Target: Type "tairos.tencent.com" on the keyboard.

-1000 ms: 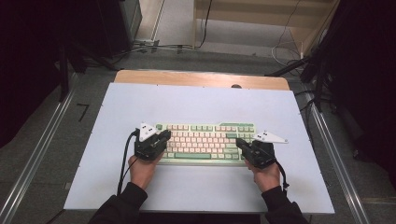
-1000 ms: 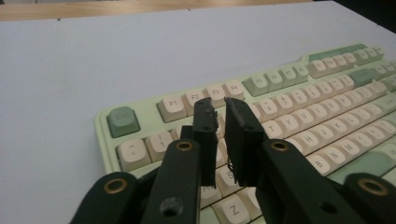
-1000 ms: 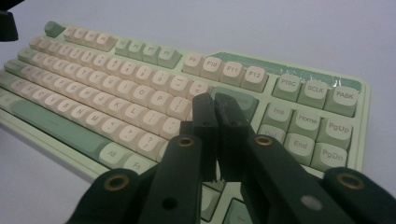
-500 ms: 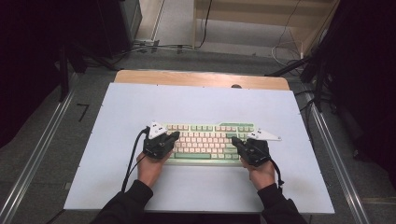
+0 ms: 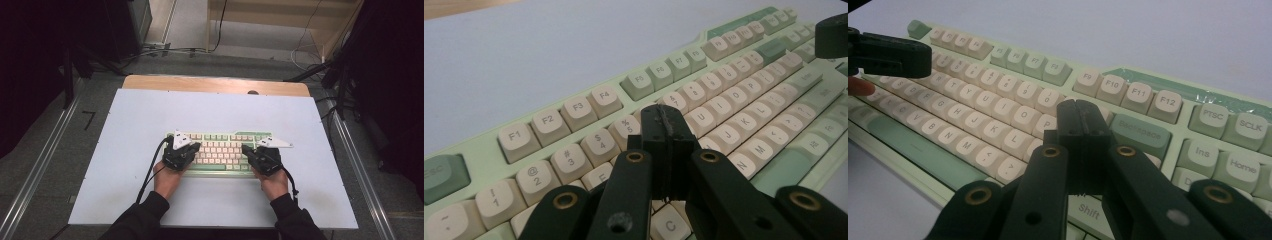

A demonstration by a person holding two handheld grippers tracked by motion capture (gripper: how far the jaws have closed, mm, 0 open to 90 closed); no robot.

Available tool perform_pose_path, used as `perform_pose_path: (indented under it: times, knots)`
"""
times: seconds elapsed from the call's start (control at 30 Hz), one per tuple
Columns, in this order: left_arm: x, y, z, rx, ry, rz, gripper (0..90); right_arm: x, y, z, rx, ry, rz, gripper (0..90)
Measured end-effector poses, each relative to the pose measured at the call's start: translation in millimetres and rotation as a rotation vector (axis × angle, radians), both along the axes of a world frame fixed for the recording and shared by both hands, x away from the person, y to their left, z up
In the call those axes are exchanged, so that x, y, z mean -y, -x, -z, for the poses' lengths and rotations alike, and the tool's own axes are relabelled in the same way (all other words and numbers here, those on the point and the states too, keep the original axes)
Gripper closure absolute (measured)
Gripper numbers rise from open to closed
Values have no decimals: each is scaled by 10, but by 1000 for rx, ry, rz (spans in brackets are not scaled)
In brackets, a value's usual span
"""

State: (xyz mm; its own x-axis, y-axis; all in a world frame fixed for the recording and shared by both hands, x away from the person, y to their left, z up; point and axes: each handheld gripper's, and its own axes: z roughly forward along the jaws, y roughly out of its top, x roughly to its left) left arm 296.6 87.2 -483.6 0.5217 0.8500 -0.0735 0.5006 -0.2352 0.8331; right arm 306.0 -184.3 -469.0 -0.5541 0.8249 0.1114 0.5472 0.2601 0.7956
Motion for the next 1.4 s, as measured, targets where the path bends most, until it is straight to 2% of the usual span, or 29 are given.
perform_pose_path:
  times: [0.23,0.37,0.43,0.63,0.87,1.17,1.4]
  knots:
    - [39,-51,12,-18,-20,8,900,-54,-28,-10,1,-2,-4,873]
    - [62,-80,25,-36,-6,25,900,-83,-42,-11,4,-1,-10,873]
    - [73,-84,25,-36,-18,24,900,-102,-48,-12,2,-2,-11,873]
    - [82,-119,32,-42,-6,11,900,-129,-54,-10,3,-2,-17,873]
    - [126,-139,51,-59,-41,7,900,-155,-59,-17,6,-2,-23,873]
    - [146,-151,67,-70,-63,3,900,-164,-51,-21,9,-2,-26,873]
    - [127,-157,59,-79,-40,2,900,-163,-48,-27,11,-3,-28,873]
